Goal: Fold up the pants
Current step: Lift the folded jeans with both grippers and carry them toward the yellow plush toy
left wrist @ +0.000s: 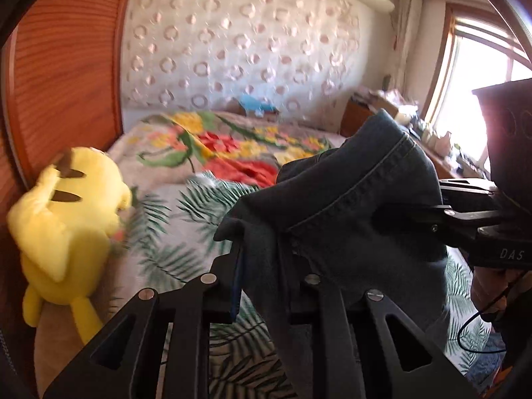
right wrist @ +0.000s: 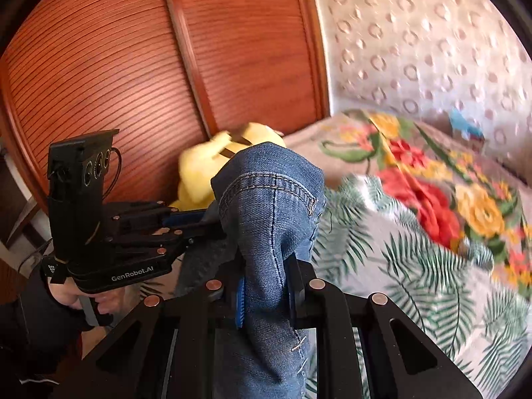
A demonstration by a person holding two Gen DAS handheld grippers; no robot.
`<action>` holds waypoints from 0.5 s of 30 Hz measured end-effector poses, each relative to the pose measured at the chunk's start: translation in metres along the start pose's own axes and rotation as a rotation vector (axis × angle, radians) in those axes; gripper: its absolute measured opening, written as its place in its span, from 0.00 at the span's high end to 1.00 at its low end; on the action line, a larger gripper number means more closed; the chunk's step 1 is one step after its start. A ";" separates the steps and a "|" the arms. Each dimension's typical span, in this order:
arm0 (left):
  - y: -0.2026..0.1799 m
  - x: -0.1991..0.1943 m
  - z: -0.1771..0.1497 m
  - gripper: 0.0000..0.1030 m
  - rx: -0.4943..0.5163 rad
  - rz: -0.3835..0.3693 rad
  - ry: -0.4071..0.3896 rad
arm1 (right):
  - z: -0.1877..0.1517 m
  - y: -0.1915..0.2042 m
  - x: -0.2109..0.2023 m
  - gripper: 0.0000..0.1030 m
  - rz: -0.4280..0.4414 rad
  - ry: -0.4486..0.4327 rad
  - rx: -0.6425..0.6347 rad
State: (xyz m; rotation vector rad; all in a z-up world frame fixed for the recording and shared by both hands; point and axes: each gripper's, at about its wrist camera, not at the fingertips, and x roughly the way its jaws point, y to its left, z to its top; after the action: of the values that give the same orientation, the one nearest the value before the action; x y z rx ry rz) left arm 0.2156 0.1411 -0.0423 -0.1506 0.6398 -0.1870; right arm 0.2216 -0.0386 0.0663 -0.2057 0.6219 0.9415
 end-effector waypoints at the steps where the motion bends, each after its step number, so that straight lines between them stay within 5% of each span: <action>1: 0.004 -0.008 0.003 0.82 -0.002 0.008 -0.016 | 0.006 0.008 -0.004 0.83 0.004 -0.008 -0.017; 15: 0.070 -0.108 0.053 0.82 -0.015 0.199 -0.243 | 0.073 0.093 0.008 0.83 0.134 -0.097 -0.176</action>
State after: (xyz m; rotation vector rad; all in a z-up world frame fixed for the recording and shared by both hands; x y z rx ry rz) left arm 0.1716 0.2376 0.0479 -0.1207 0.4106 0.0281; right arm 0.1796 0.0522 0.1298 -0.2763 0.4679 1.1299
